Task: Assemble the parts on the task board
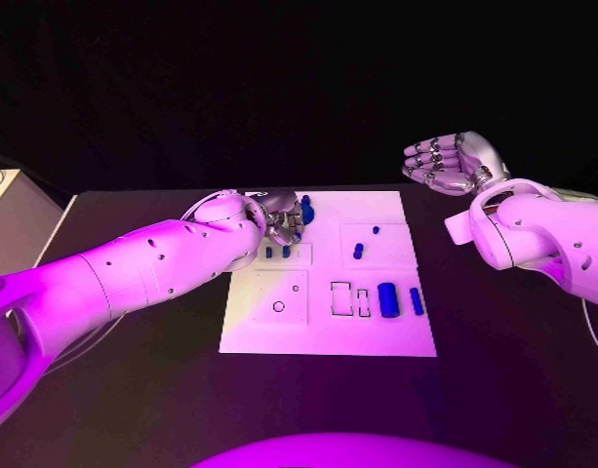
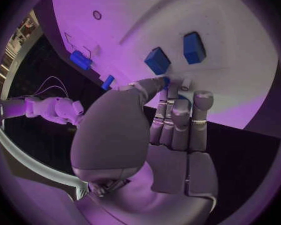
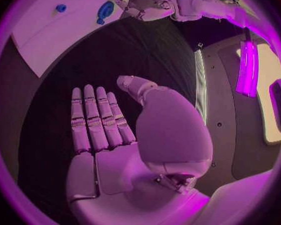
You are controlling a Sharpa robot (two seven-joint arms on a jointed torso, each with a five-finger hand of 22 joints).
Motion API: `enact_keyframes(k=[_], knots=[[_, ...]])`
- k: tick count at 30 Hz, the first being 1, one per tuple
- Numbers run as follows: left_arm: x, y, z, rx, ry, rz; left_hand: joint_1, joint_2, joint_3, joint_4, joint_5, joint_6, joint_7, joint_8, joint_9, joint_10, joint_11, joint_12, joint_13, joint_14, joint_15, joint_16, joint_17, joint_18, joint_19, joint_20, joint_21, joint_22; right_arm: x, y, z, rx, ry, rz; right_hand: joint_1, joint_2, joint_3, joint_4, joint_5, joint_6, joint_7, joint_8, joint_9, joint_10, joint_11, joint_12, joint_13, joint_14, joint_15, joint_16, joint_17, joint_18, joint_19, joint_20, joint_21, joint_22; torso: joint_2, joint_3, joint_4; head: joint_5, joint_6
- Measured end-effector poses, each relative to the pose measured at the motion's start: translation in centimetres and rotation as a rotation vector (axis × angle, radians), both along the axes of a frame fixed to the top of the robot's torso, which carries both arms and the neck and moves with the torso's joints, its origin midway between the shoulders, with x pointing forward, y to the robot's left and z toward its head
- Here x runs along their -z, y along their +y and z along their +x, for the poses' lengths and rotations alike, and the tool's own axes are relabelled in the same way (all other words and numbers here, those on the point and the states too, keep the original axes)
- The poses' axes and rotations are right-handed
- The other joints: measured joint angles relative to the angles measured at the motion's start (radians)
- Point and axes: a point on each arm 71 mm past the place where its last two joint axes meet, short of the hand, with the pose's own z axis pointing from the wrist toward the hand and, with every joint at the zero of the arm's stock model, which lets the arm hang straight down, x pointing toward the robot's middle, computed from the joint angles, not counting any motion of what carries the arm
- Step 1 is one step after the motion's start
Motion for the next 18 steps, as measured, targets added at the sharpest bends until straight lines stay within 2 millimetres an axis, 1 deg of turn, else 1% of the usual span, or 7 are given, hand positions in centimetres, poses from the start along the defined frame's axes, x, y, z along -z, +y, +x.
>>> enact_keyframes(k=[2,4,7,9,10,12,18], knots=[[0.01,-0.02,0.03,-0.001,0.0,0.0,0.0,0.0,-0.002,-0.004,0.0,0.003,-0.003,0.0,0.001,0.004,0.0,0.0,0.0,0.002,0.002,0.002,0.004,0.0,0.005,0.001,0.002,0.006,0.0,0.01,0.0,0.0,0.0,0.0,0.0,0.0,0.0,0.0,0.002,0.0,0.0,0.0,0.0,0.0,0.0,0.0,0.0,0.002,-0.002,0.0,0.0,0.0,0.0,0.0,0.0,-0.001,0.0,0.0,0.0,0.0,0.0],[0.01,-0.04,0.06,-0.001,0.0,0.0,-0.005,0.005,0.001,-0.007,0.0,0.009,-0.002,0.0,0.001,0.009,-0.002,0.0,-0.001,0.007,-0.004,0.006,0.008,0.0,0.009,-0.002,0.008,0.011,0.0,0.03,0.0,-0.001,0.0,0.0,0.0,0.0,0.0,0.0,0.004,0.0,0.0,0.0,0.0,0.0,0.0,0.0,0.0,0.004,-0.004,0.0,0.0,0.0,0.0,0.0,0.0,-0.001,0.0,0.0,0.0,0.0,0.0],[0.01,-0.03,0.1,-0.003,0.0,0.0,-0.005,0.005,0.001,-0.007,0.0,0.012,-0.005,0.0,0.003,0.014,-0.005,-0.004,0.0,0.012,-0.001,0.007,0.015,0.0,0.016,-0.002,0.014,0.018,0.0,0.09,-0.02,-0.003,0.001,0.001,0.0,0.0,0.0,0.0,0.004,0.0,0.0,0.0,0.0,0.0,0.0,0.0,0.0,0.004,-0.004,0.0,0.0,0.0,0.0,0.0,0.0,-0.001,0.0,-0.0001,0.0,0.0,0.0],[0.02,-0.03,0.11,-0.004,0.0,-0.002,-0.005,0.005,0.004,-0.01,0.0,0.014,-0.002,0.0,0.003,0.018,-0.004,-0.005,-0.001,0.017,-0.007,0.013,0.022,0.0,0.019,-0.006,0.018,0.023,0.0,0.13,-0.04,-0.004,0.001,0.001,0.0,0.0,0.0,0.0,0.004,0.0,0.0,0.0,0.0,0.0,0.0,0.0,0.0,0.004,-0.004,0.0,0.0,0.0,0.0,0.0,0.0,-0.001,0.0,-0.0002,0.0,0.0,0.0],[0.02,-0.02,0.12,-0.004,0.0,-0.003,-0.006,0.006,0.001,-0.012,0.0,0.017,-0.003,0.0,0.003,0.02,-0.005,-0.006,-0.001,0.021,-0.004,0.013,0.025,-0.001,0.025,-0.003,0.019,0.027,0.0,0.15,-0.04,-0.005,0.001,0.001,0.0,0.0,0.0,0.0,0.004,0.0,0.0,0.0,0.0,0.0,0.0,0.0,0.0,0.004,-0.004,0.0,0.0,0.0,0.0,0.0,0.0,-0.001,0.0,-0.0002,0.0,0.0,0.0],[0.03,0.01,0.14,-0.005,0.0,-0.004,-0.008,0.008,0.0,-0.014,0.0,0.019,-0.005,0.0,0.003,0.027,-0.005,-0.007,-0.001,0.027,-0.005,0.013,0.03,-0.016,0.028,-0.004,0.023,0.032,0.0,0.17,-0.05,-0.005,0.001,0.001,0.0,0.0,0.0,0.0,0.004,0.0,0.0,0.0,0.0,0.0,0.0,0.0,0.0,0.004,-0.004,0.0,0.0,0.0,0.0,0.0,0.0,-0.001,0.0,-0.0003,0.0003,0.0,0.001],[0.1,0.11,0.13,-0.005,-0.007,-0.016,-0.011,0.01,0.005,-0.025,0.0,0.025,-0.003,0.0,0.003,0.045,-0.005,-0.027,-0.001,0.041,-0.008,0.022,0.043,-0.016,0.045,-0.009,0.038,0.048,0.0,0.18,-0.06,-0.006,0.002,0.001,0.0,0.0,0.0,0.0,0.004,0.0,0.0,0.0,0.0,0.0,0.0,0.0,0.0,0.004,-0.004,0.0,0.0,0.0,0.0,0.0,0.0,-0.001,0.0,-0.0003,0.001,0.0,0.002]])
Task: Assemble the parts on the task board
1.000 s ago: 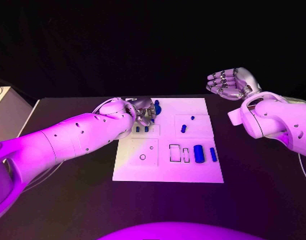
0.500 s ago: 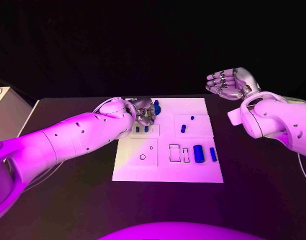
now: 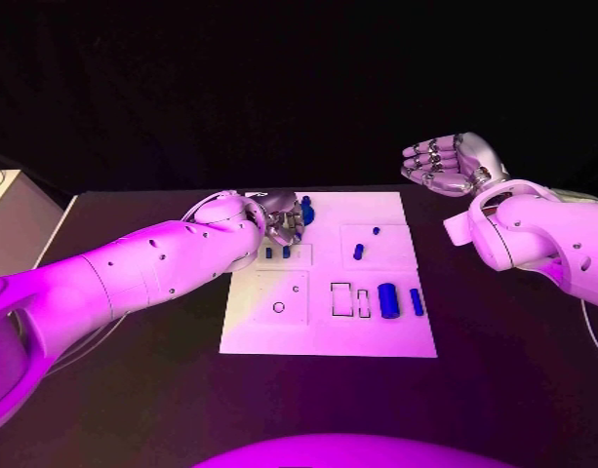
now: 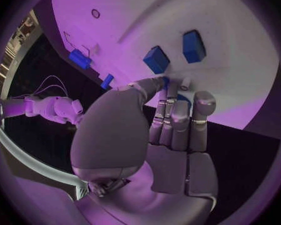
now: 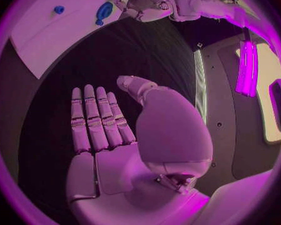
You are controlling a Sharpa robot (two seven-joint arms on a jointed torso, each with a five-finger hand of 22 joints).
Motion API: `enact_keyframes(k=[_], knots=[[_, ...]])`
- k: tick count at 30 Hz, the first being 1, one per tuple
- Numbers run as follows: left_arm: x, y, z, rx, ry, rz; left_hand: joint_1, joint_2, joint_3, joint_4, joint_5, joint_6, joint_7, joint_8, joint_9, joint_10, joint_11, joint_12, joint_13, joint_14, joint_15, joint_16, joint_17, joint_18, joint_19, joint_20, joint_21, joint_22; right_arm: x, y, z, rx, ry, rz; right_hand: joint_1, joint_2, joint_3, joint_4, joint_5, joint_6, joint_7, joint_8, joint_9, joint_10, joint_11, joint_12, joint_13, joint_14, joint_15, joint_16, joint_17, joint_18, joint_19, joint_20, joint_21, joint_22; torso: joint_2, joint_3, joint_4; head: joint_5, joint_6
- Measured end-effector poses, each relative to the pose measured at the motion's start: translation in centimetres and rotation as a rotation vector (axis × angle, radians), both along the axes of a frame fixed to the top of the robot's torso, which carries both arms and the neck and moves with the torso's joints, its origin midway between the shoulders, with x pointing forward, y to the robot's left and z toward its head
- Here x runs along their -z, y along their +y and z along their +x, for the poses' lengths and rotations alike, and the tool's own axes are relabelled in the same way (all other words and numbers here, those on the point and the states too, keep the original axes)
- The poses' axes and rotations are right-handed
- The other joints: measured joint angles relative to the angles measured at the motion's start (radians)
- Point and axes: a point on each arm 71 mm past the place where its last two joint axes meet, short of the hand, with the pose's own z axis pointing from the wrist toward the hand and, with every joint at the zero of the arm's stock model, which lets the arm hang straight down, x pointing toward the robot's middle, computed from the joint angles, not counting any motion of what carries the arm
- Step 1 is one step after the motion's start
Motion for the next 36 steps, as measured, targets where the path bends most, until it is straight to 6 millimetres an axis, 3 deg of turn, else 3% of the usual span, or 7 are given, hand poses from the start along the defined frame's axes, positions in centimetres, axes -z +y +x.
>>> enact_keyframes(k=[10,21,36], knots=[[-0.3,0.4,-0.3,0.01,-0.032,-0.057,0.0,0.0,0.01,-0.021,0.0,0.016,0.002,-0.004,0.002,0.031,0.001,-0.035,-0.003,0.01,-0.001,0.0,-0.007,0.0,0.017,-0.001,0.011,0.02,0.0,0.0,0.0,0.0,0.0,0.0,0.0,0.0,0.0,0.0,0.0,0.0,0.0,0.0,0.0,0.0,0.0,0.0,0.0,0.0,0.0,0.0,0.0,0.0,0.0,0.0,0.0,-0.001,0.0,-0.0001,-0.0004,0.001,0.003],[-1.9,1.3,-0.7,0.027,-0.07,-0.16,0.0,0.0,0.012,-0.029,-0.002,0.026,0.005,-0.006,0.003,0.044,-0.002,-0.049,-0.003,0.01,-0.001,0.0,-0.017,0.0,0.024,-0.001,0.02,0.029,0.0,-0.2,0.0,0.003,-0.001,-0.001,0.0,0.0,0.0,0.0,0.0,0.0,0.0,0.0,0.0,0.0,0.0,0.0,0.0,0.0,0.0,0.0,-0.001,0.0,0.0,0.0,0.0,-0.002,-0.001,0.0003,0.0001,0.0,0.003],[-2.6,3.9,-0.6,-0.014,-0.069,-0.174,0.0,0.0,0.01,-0.032,-0.002,0.026,0.005,-0.006,0.003,0.051,-0.002,-0.059,-0.003,0.017,-0.001,0.0,-0.018,0.0,0.028,-0.004,0.02,0.032,0.0,-0.5,-0.1,0.007,-0.001,-0.002,0.0,0.0,0.0,0.0,0.004,0.0,0.0,0.0,-0.001,0.0,0.0,0.0,0.0,0.0,0.0,0.0,-0.002,0.0,0.0,0.0,0.0,-0.003,-0.001,0.0,0.0018,0.006,0.005]])
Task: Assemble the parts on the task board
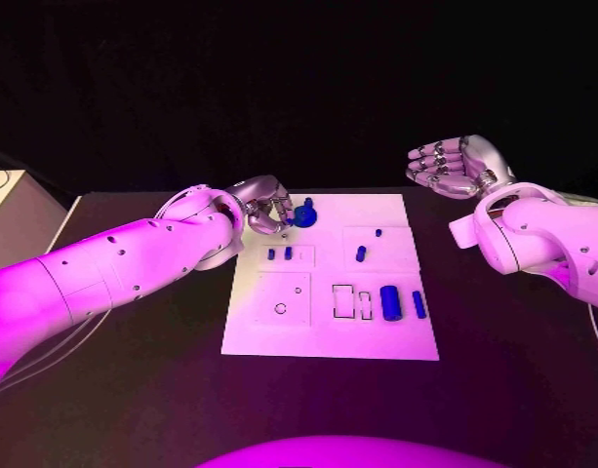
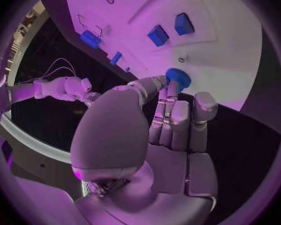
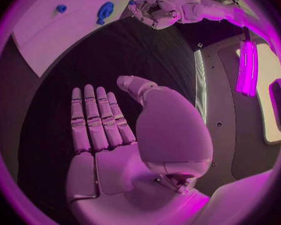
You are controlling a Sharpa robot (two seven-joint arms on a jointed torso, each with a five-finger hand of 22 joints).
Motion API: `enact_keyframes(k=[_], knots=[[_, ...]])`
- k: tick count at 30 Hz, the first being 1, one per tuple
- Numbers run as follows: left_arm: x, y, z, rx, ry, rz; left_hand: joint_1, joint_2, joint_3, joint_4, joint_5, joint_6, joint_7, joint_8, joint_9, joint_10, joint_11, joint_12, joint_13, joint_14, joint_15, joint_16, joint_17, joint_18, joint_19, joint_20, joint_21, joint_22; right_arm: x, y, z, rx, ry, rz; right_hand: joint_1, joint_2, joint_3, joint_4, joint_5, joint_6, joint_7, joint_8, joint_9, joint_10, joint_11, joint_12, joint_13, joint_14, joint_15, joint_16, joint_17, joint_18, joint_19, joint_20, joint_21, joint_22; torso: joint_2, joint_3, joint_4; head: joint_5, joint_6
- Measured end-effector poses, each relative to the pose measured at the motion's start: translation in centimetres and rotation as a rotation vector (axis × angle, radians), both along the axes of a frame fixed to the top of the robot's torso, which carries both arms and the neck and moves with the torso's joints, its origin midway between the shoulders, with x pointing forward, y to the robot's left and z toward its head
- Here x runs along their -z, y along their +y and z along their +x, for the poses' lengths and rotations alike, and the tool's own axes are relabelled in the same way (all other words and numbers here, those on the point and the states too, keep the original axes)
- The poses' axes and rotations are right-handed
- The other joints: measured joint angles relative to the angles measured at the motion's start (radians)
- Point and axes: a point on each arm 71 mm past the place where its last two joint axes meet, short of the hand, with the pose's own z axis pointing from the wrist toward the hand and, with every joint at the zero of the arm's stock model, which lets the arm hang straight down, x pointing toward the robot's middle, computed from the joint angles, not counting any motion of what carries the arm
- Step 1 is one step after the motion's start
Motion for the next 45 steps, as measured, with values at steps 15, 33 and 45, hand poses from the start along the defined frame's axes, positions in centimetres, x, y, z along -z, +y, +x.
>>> enact_keyframes(k=[15,33,45], knots=[[0.9,0.5,0.4,-0.018,0.025,0.045,0.0,0.0,-0.003,-0.003,0.0,0.003,-0.003,-0.005,-0.001,0.004,-0.004,-0.01,0.0,0.0,0.0,0.0,0.001,0.0,0.0,0.0,0.0,-0.001,0.0,0.0,0.0,-0.001,0.0,0.0,0.0,0.0,0.0,0.0,0.0,0.0,0.0,0.0,0.0,0.0,0.0,0.0,0.0,0.0,0.0,0.0,0.0,0.0,0.0,0.0,0.0,0.0,0.002,-0.0012,-0.0035,0.005,-0.002],[1.3,0.7,0.5,-0.02,0.059,0.072,0.0,0.0,-0.003,-0.003,0.0,0.003,-0.003,-0.005,-0.002,0.007,0.0,-0.016,0.0,0.0,0.0,0.0,-0.005,0.0,0.0,0.0,0.0,-0.001,0.0,0.0,0.0,-0.001,0.0,0.0,0.0,0.0,0.0,0.0,0.0,0.0,0.0,0.0,0.0,0.0,0.0,0.0,0.0,0.0,0.0,0.0,0.0,0.0,0.0,0.0,0.0,0.0,0.001,-0.0002,-0.0028,0.004,-0.004],[1.4,0.7,0.5,-0.019,0.078,0.083,0.0,0.0,-0.003,-0.003,0.0,0.003,-0.004,-0.006,-0.001,0.007,0.0,-0.016,0.0,0.0,0.0,0.0,-0.005,0.0,0.0,0.0,0.0,-0.002,0.0,0.0,0.0,0.0,0.0,0.0,0.0,0.0,0.0,0.0,0.0,0.0,0.0,0.0,0.0,0.0,0.0,0.0,0.0,0.0,0.0,0.0,0.0,0.0,0.0,0.0,0.0,0.0,0.001,-0.0007,-0.0026,0.002,-0.006]])
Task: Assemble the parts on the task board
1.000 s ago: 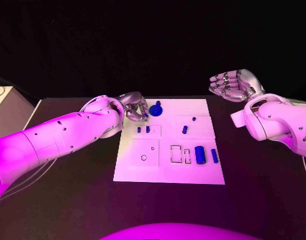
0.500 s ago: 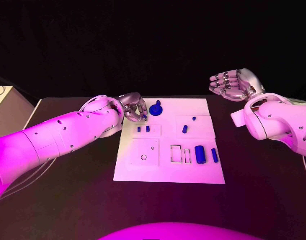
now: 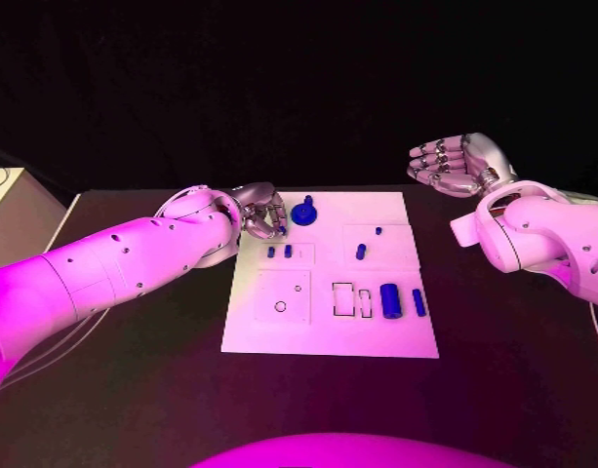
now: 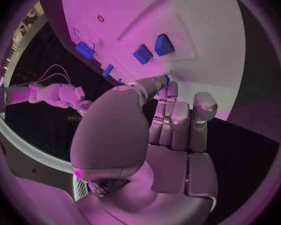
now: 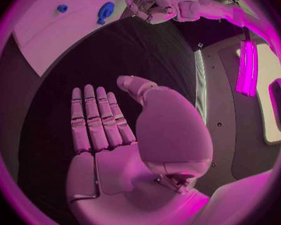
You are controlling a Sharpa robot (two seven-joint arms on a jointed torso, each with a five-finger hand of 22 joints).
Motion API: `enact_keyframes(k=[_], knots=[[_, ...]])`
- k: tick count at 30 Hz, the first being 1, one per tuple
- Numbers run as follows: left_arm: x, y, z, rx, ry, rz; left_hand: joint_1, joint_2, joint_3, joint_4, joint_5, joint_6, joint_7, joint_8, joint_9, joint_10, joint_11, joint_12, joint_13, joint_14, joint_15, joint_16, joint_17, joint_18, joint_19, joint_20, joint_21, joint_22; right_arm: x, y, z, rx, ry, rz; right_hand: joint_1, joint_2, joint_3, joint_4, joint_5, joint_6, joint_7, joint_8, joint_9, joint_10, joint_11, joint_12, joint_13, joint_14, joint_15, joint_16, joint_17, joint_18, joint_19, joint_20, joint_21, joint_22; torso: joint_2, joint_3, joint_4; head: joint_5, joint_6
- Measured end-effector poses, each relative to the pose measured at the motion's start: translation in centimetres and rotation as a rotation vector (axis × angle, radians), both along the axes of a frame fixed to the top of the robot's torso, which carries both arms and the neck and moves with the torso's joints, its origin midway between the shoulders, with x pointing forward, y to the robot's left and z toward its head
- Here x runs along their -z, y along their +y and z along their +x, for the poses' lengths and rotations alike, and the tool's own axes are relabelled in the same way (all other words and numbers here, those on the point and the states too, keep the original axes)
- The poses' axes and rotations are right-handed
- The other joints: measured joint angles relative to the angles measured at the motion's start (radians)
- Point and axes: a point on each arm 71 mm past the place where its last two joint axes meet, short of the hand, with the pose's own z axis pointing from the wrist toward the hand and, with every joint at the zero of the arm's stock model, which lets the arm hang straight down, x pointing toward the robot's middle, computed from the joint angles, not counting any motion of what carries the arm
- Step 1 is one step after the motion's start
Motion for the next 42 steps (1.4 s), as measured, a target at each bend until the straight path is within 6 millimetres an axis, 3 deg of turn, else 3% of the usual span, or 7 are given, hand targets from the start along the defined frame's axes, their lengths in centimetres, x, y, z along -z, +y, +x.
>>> enact_keyframes(k=[19,42], knots=[[0.1,-0.03,0.01,-0.008,0.02,0.016,-0.004,0.004,0.0,0.0,0.0,0.0,0.0,-0.004,0.0,0.0,0.0,-0.006,0.0,0.0,0.0,0.0,0.003,0.0,0.0,0.0,0.0,-0.002,0.0,-0.03,0.02,0.001,-0.001,0.0,0.0,0.0,-0.003,0.003,0.0,0.0,0.0,0.0,-0.001,0.0,0.0,0.0,0.0,0.0,0.0,0.0,-0.002,0.0,0.0,0.0,0.0,-0.003,0.0,0.0001,0.0004,0.009,0.0],[0.27,-0.52,-0.07,0.002,0.03,0.019,-0.007,0.007,0.003,-0.003,0.0,0.007,0.001,-0.01,-0.002,0.009,-0.002,-0.012,0.0,0.0,0.0,-0.004,-0.003,0.0,0.0,0.0,0.0,0.0,0.02,-0.04,0.05,0.001,-0.001,-0.001,0.0,0.0,-0.003,0.003,0.004,0.0,0.0,0.0,-0.001,0.0,0.0,0.0,0.0,0.0,0.0,-0.004,-0.003,0.0,0.0,0.0,0.0,-0.004,0.001,0.0007,-0.0003,0.004,-0.006]])
